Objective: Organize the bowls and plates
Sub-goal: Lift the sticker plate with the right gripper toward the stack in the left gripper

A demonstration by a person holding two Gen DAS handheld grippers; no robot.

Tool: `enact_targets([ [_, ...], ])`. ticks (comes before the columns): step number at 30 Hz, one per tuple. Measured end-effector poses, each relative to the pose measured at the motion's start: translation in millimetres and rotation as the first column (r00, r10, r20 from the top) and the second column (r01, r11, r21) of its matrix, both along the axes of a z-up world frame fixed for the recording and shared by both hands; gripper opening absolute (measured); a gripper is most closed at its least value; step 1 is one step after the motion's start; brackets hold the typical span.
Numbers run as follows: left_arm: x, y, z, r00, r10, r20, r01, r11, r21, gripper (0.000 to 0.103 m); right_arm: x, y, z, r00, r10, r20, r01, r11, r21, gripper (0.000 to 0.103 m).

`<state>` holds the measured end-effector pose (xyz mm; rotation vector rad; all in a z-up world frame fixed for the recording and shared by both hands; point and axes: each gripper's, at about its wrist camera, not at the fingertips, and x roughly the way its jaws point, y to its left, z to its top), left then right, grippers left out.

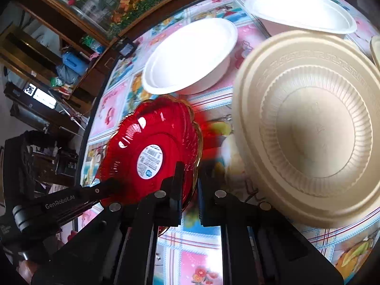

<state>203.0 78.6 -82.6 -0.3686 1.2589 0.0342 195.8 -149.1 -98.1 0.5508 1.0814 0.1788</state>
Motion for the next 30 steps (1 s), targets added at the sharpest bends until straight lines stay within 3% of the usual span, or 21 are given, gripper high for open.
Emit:
enact_targets([
  [12, -40, 6, 37, 0.997, -0.015, 0.078, 0.015, 1.000, -0.004, 0.013, -37, 6, 35, 0.997, 0.023, 0.076, -0.024, 1.000, 0.009, 0.010],
  [22, -125, 32, 91, 0.974, -0.024, 0.227, 0.008, 0.998, 0.070, 0.013, -111, 37, 91, 0.972, 0.109, 0.207, -0.112, 0.994, 0.002, 0.010],
  [30, -199, 78, 102, 0.965, 0.021, 0.262, -0.052, 0.993, 0.110, 0.014, -166, 87, 108, 0.938, 0.247, 0.242, -0.247, 0.969, -0.029, 0.010],
])
